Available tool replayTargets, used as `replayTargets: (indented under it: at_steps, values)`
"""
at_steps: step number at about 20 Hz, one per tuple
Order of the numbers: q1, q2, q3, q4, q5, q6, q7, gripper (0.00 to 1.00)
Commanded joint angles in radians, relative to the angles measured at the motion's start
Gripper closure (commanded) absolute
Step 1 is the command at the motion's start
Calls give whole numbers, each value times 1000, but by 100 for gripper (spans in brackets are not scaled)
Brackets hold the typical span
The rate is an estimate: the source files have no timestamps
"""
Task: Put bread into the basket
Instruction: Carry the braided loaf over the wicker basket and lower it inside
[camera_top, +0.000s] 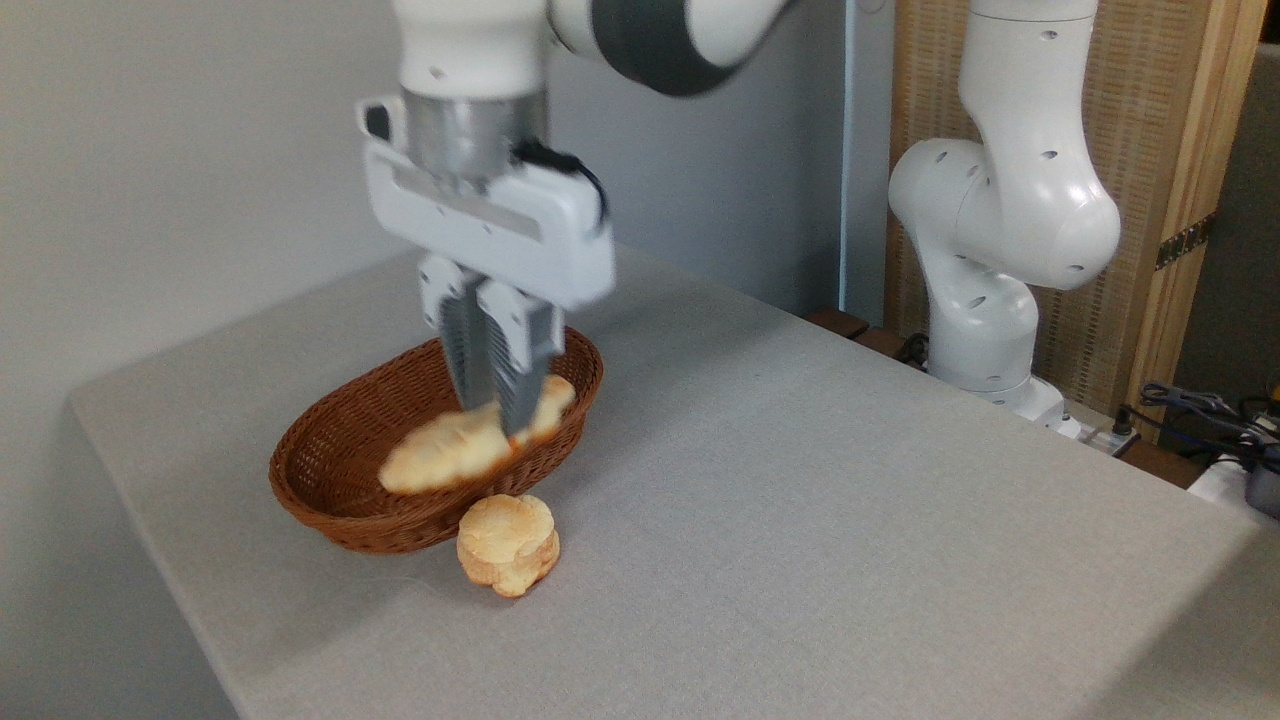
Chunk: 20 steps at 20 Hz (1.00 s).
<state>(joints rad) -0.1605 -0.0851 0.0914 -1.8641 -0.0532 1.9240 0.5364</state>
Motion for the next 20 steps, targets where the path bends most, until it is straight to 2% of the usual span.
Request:
replayTargets:
  at_steps: [1, 4, 5, 6, 9, 20]
  values:
    - [-1, 114, -131, 115, 0, -20, -127, 58]
    - [1, 208, -237, 166, 12, -11, -168, 52]
    - [1, 238, -261, 178, 13, -4, -173, 36]
    - [2, 275, -283, 186, 15, 12, -170, 0]
    - [2, 288, -318, 187, 87, 21, -170, 0]
    - [4, 280, -320, 194, 93, -11, -165, 0]
